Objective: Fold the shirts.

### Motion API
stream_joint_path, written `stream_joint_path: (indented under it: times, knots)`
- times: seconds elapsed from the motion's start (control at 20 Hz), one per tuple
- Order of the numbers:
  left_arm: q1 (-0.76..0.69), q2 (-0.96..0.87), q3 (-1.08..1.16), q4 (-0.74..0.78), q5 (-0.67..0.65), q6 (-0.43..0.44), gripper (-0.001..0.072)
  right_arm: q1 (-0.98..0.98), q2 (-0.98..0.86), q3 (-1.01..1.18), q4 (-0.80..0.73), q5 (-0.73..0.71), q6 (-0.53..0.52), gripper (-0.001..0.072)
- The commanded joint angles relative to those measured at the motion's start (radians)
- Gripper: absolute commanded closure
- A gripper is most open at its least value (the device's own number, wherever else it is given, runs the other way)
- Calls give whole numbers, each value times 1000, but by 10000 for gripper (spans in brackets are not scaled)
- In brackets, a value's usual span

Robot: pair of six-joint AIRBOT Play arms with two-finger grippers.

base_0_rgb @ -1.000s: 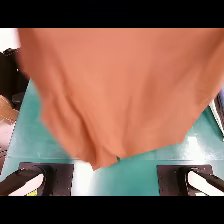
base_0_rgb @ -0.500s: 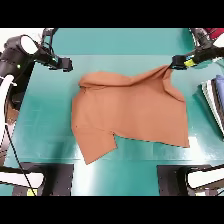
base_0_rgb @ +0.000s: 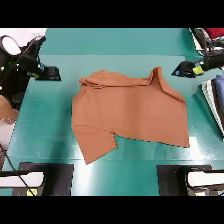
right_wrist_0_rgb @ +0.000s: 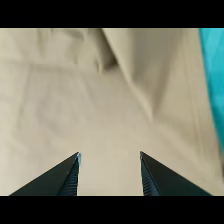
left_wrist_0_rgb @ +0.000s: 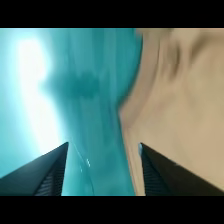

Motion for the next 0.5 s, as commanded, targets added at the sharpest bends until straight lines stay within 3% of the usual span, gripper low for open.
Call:
stream_joint_path:
  times: [0.0, 0.25, 0.45]
  knots:
    - [25, 148, -266, -43, -21, 0, 178, -63, 179, -244, 15, -1, -23, 276]
    - [25, 329, -718, -333, 123, 31, 177, -117, 397, -523, 15, -13, -34, 277]
    - [25, 354, -888, -378, 189, 35, 177, -120, 509, -605, 12, -12, -41, 276]
